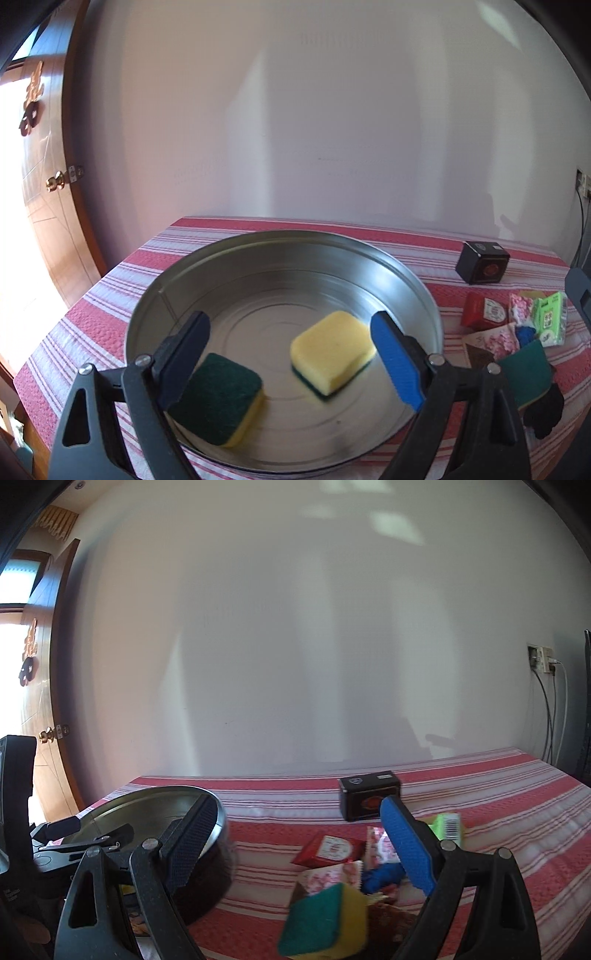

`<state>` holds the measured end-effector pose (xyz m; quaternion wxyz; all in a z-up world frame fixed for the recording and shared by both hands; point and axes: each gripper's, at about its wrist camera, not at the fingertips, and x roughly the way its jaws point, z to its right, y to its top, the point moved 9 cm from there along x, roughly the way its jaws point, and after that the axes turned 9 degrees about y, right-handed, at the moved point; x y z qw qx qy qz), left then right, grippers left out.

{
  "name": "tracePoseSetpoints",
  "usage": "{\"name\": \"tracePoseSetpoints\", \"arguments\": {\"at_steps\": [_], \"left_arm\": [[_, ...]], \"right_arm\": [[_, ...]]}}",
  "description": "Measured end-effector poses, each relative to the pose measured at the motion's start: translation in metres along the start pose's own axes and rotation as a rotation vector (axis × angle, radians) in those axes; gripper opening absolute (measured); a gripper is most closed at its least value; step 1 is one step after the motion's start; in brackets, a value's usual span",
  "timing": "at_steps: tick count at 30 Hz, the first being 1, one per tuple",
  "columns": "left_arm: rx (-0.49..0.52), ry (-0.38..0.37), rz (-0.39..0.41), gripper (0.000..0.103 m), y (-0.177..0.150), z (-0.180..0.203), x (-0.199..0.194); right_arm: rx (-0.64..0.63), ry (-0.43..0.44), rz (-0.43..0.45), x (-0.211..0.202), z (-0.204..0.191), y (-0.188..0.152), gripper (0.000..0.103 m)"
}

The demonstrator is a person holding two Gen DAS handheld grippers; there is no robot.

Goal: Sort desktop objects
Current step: 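Grasp the green scouring pad with the left tool while the right tool grasps the black knit item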

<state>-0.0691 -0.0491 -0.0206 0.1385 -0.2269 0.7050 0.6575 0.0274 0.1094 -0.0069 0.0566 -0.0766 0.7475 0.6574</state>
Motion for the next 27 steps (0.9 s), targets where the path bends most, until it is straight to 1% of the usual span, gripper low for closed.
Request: {"name": "tracePoseSetpoints", "arguments": {"at_steps": [3,4,8,10,13,16,20,23,25,26,27], "left_arm": [[0.025,-0.025,0.015,0.09,0.001,0.013,-0.009],[0.032,-0.04,0.022,0.09,0.0,0.017,-0.013],[0.076,-0.121,0.045,0.091,0.0,0.044,-0.029],[0.095,-0.159,0.05,0.095,-0.002,0.057,-0.035],[0.134,-0.214,0.058,0.096,-0.006,0.08,-0.046],[0.172,-0.26,0.065,0.096,-0.009,0.098,-0.055],[0.214,-0.318,0.065,0.098,-0.013,0.119,-0.066],[0.233,-0.334,0.064,0.099,-0.015,0.129,-0.072],[0.247,-0.339,0.061,0.099,-0.016,0.135,-0.074],[0.258,-0.342,0.063,0.099,-0.017,0.138,-0.076],[0.265,-0.341,0.065,0.099,-0.017,0.139,-0.077]], "right_arm": [[-0.015,-0.01,-0.011,-0.011,0.012,-0.001,0.092],[-0.024,-0.027,-0.017,-0.015,0.018,-0.003,0.092],[-0.033,-0.081,-0.053,-0.03,0.043,-0.012,0.092],[-0.022,-0.086,-0.09,-0.033,0.054,-0.019,0.092],[-0.015,-0.079,-0.166,-0.035,0.065,-0.037,0.092],[-0.034,-0.052,-0.258,-0.038,0.068,-0.059,0.092],[-0.073,0.005,-0.348,-0.034,0.063,-0.078,0.092],[-0.114,0.026,-0.39,-0.029,0.055,-0.088,0.092],[-0.117,0.056,-0.436,-0.026,0.048,-0.095,0.091],[-0.111,0.077,-0.461,-0.023,0.046,-0.098,0.091],[-0.106,0.093,-0.493,-0.019,0.044,-0.101,0.087]]}}
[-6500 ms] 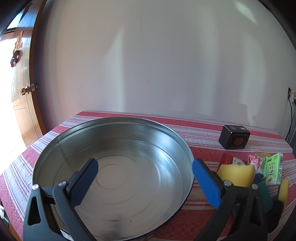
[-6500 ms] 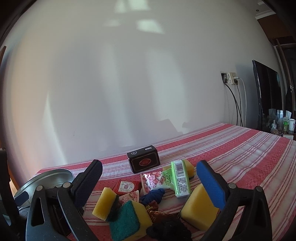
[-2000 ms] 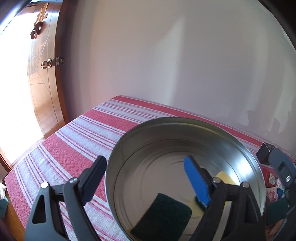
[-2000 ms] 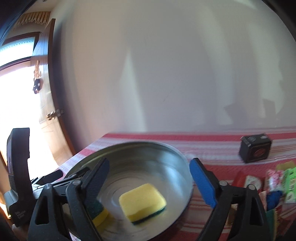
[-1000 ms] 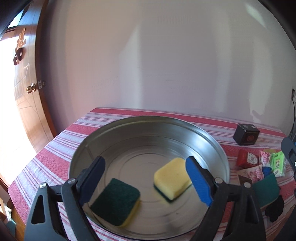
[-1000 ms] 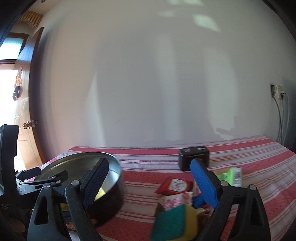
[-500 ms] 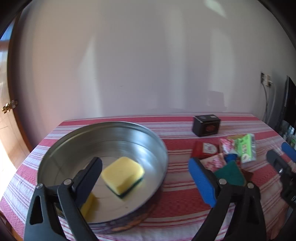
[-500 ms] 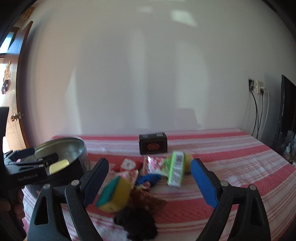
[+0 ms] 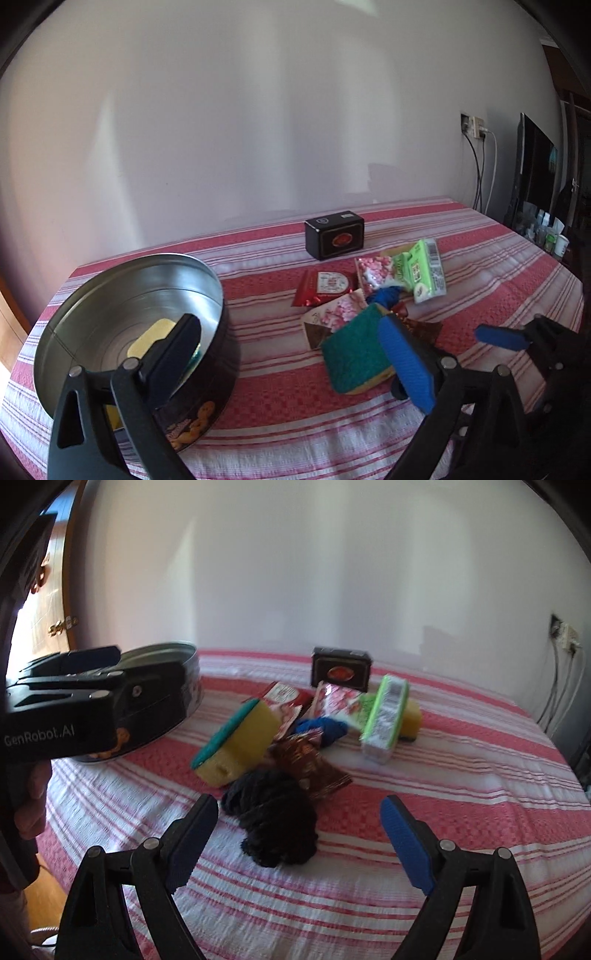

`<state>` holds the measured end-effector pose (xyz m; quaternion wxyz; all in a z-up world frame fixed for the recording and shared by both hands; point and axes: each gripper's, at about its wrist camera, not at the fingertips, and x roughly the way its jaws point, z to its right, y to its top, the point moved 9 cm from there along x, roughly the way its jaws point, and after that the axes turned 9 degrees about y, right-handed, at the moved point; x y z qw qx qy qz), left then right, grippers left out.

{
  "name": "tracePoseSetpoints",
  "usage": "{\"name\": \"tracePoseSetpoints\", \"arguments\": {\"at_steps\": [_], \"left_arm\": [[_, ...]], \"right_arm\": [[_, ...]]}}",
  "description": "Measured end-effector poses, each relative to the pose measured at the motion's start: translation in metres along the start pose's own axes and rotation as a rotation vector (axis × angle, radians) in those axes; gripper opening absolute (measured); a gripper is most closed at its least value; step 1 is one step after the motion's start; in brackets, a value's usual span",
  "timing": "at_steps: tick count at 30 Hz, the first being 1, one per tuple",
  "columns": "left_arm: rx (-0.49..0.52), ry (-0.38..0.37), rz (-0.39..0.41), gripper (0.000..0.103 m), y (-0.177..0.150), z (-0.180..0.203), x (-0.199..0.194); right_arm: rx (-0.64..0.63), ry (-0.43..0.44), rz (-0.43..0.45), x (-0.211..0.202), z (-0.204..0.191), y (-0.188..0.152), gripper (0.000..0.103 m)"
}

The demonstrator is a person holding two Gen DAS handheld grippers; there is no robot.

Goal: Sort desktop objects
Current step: 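Grasp the green scouring pad with the left tool while the right tool grasps the black knit item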

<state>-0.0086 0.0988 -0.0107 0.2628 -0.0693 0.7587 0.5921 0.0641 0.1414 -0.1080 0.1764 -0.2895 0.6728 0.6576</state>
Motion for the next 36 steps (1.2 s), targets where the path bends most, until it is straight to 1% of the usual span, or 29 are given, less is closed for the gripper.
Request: {"name": "tracePoseSetpoints", "arguments": {"at_steps": [1,3,5,6,7,9,12,16,18,20,22,23,25,28,31,33,36], "left_arm": [[0.008,0.004,0.001,0.099,0.0,0.002,0.0],[0.016,0.016,0.004,0.099,0.002,0.001,0.0],[0.012,0.02,0.004,0.099,0.003,0.001,0.0],[0.008,0.023,0.0,0.099,0.003,-0.001,0.001],[0.006,0.025,-0.003,0.099,0.003,-0.002,0.002],[0.005,0.026,-0.011,0.099,0.002,-0.003,0.003],[0.01,0.006,-0.021,0.099,0.0,0.003,0.004],[0.045,-0.027,-0.024,0.099,0.0,0.02,0.005],[0.062,-0.042,-0.034,0.099,0.0,0.032,0.008],[0.068,-0.064,-0.051,0.099,-0.001,0.044,0.012],[0.062,-0.098,-0.079,0.099,-0.003,0.057,0.019],[0.057,-0.104,-0.098,0.099,-0.005,0.062,0.023],[0.045,-0.103,-0.138,0.098,-0.008,0.073,0.032],[0.046,-0.073,-0.186,0.096,-0.014,0.085,0.046],[0.015,-0.02,-0.24,0.095,-0.024,0.084,0.058],[-0.029,0.013,-0.28,0.093,-0.031,0.078,0.065],[-0.126,-0.009,-0.326,0.091,-0.039,0.068,0.07]], "right_arm": [[0.004,0.01,-0.023,0.004,0.0,-0.003,0.082],[0.02,0.043,-0.078,0.016,0.0,-0.006,0.076],[0.037,0.07,-0.105,0.024,0.001,-0.009,0.07],[0.044,0.083,-0.119,0.028,0.001,-0.011,0.064],[0.05,0.091,-0.133,0.032,0.001,-0.013,0.055],[0.045,0.08,-0.117,0.03,0.002,-0.013,0.048],[0.074,0.1,-0.1,0.023,0.004,-0.015,0.048],[0.106,0.104,-0.029,-0.002,0.017,-0.02,0.048],[0.124,0.084,0.011,-0.015,0.027,-0.022,0.048],[0.14,0.04,0.053,-0.029,0.04,-0.024,0.048],[0.153,-0.003,0.084,-0.037,0.053,-0.026,0.048],[0.159,-0.016,0.095,-0.04,0.057,-0.027,0.048],[0.178,-0.021,0.112,-0.044,0.065,-0.028,0.048],[0.218,-0.005,0.117,-0.044,0.073,-0.029,0.048],[0.245,0.01,0.124,-0.045,0.079,-0.031,0.048],[0.25,0.01,0.126,-0.046,0.081,-0.032,0.048],[0.255,0.012,0.123,-0.041,0.085,-0.033,0.048]]}}
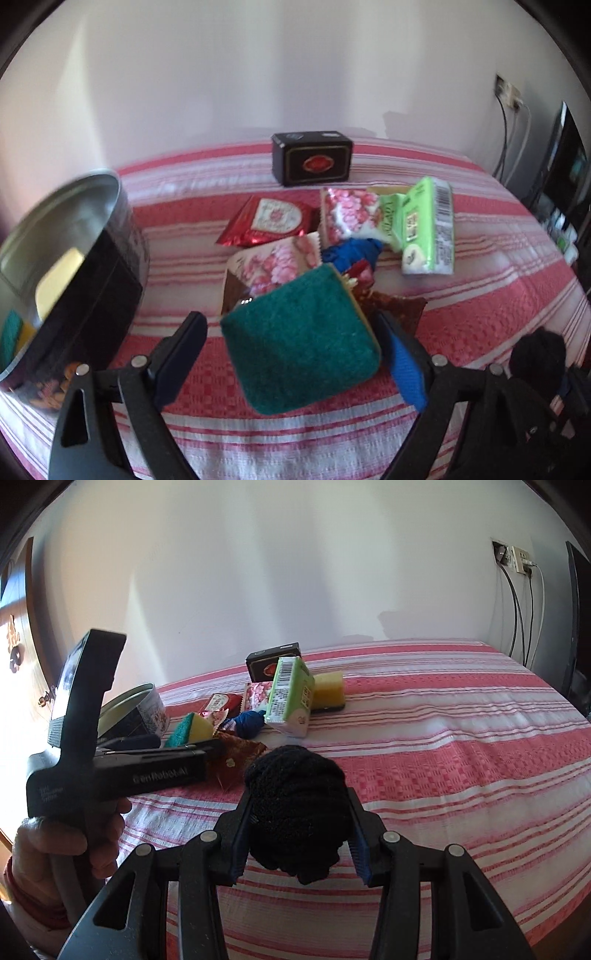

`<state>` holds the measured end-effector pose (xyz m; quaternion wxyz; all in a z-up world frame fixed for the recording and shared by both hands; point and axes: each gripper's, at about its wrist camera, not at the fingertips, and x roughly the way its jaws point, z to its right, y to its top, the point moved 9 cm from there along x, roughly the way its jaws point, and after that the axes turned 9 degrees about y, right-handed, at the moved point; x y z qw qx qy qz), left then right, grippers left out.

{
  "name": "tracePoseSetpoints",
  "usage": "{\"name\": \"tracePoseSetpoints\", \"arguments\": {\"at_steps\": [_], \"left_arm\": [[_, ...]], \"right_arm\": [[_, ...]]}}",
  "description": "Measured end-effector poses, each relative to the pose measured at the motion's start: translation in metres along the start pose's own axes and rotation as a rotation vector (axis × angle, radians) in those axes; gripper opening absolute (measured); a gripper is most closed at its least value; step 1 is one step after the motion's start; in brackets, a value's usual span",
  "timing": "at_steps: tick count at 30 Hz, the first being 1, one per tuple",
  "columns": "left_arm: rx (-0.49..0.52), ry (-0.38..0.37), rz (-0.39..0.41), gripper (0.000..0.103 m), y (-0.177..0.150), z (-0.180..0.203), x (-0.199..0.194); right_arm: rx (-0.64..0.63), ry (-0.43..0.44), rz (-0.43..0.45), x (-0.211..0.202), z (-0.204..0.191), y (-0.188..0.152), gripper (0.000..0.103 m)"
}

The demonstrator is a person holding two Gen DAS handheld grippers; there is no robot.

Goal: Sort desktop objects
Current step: 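Grasp the green scouring pad with the left tool while the right tool grasps the black knit item, then carry both held items over the silver tin and release them inside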

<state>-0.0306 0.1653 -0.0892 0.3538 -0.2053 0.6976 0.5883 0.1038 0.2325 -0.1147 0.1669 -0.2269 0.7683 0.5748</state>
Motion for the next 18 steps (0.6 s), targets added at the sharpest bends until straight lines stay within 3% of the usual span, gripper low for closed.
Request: {"name": "tracePoseSetpoints", "arguments": {"at_steps": [3,9,14,18], "left_arm": [[-0.043,-0.065,-0.035,0.077,-0.005,-0.002,0.004],[-0.105,-0.152,-0.04,0.071,-0.007,-0.008,0.003],[-0.085,-0.153,0.032,0.071,0.002,-0.012,-0.014],[-0.036,-0.104,0.11,0.071,0.013,-0.018,-0.028]], "right_arm": [[0.014,0.01,-0.001,0.002,0.002,-0.002,0.048],[0.023,0.008,0.003,0.003,-0.001,-0.004,0.048],[0.041,0.008,0.039,-0.004,0.0,0.003,0.048],[0.037,0.005,0.047,-0.004,-0.006,0.008,0.048]]}}
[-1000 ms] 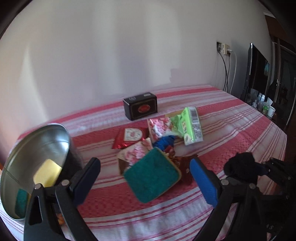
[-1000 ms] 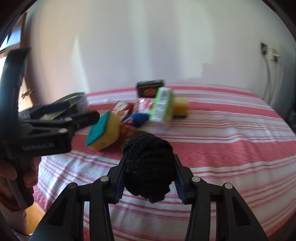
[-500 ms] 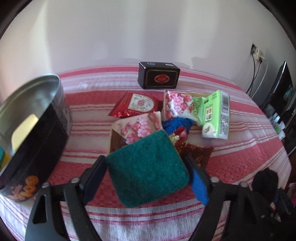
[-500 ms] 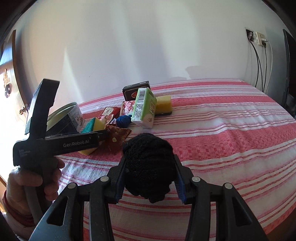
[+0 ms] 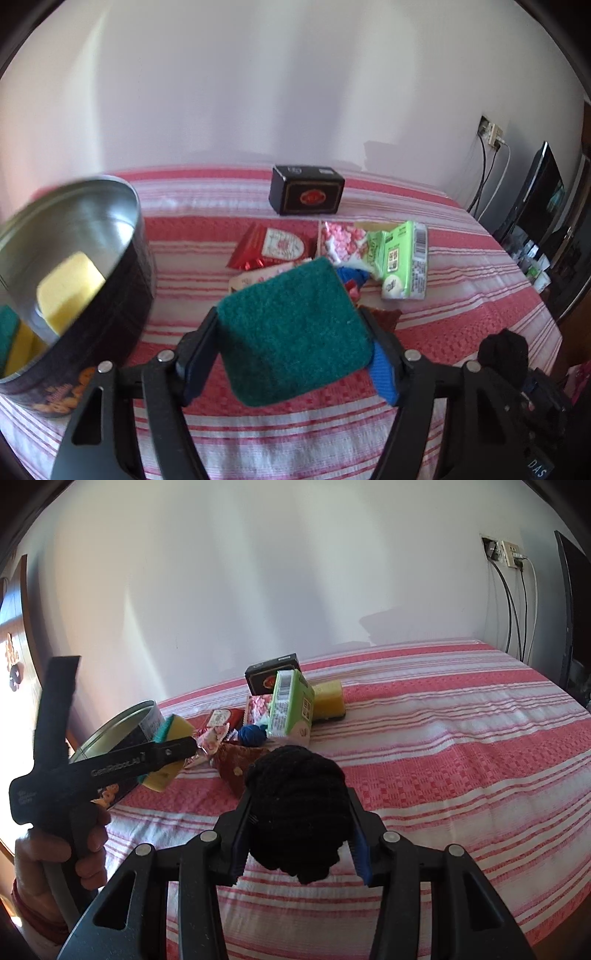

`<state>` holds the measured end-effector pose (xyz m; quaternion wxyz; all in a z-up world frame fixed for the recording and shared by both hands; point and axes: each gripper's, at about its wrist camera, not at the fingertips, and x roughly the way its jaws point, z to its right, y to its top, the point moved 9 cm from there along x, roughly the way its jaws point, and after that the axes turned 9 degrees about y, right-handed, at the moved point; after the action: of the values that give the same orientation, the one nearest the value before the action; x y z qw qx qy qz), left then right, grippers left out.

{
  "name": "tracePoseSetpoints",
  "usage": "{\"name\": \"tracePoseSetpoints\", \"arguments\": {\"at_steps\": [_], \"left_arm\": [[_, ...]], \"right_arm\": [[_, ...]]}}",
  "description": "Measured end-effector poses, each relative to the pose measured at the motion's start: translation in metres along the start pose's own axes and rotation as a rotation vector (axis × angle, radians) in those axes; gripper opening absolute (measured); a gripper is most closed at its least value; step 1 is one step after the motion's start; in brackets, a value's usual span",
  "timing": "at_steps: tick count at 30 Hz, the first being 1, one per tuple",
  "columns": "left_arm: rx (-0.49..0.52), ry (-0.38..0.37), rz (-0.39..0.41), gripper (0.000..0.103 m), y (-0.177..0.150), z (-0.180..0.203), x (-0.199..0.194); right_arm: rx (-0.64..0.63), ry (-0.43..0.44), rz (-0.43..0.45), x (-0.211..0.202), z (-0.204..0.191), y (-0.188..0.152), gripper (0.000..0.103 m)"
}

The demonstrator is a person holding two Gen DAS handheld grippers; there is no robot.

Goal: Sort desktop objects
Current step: 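Carry both held items over the silver tin and release them inside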

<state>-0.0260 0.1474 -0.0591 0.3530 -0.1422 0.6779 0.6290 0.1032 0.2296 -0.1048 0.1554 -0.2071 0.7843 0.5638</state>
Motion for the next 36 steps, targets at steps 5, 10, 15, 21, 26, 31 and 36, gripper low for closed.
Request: {"name": "tracePoseSetpoints", "arguments": {"at_steps": [5,10,15,21,26,31,36], "left_arm": [[0.02,0.029,0.031,0.071,0.004,-0.008,-0.006],[-0.001,0.024,0.042,0.071,0.006,-0.021,-0.012],[-0.026,0.023,0.081,0.071,0.014,-0.038,-0.026],[-0.058,0.063,0.132,0.071,0.025,-0.071,-0.041],[-0.116,0.114,0.156,0.071,0.032,-0.111,-0.048],[-0.161,0.179,0.18,0.071,0.038,-0.151,-0.053],[-0.208,0.242,0.193,0.071,0.041,-0.191,-0.057]], "right_arm": [[-0.022,0.014,0.001,0.005,-0.017,0.005,0.048],[-0.061,0.027,0.013,0.007,-0.035,0.017,0.048],[-0.098,0.05,0.034,0.011,-0.058,0.032,0.048],[-0.16,0.102,0.053,0.022,-0.1,0.045,0.048],[-0.208,0.154,0.072,0.035,-0.137,0.059,0.048],[-0.232,0.221,0.066,0.059,-0.175,0.074,0.048],[-0.254,0.264,0.071,0.084,-0.211,0.084,0.048]]}}
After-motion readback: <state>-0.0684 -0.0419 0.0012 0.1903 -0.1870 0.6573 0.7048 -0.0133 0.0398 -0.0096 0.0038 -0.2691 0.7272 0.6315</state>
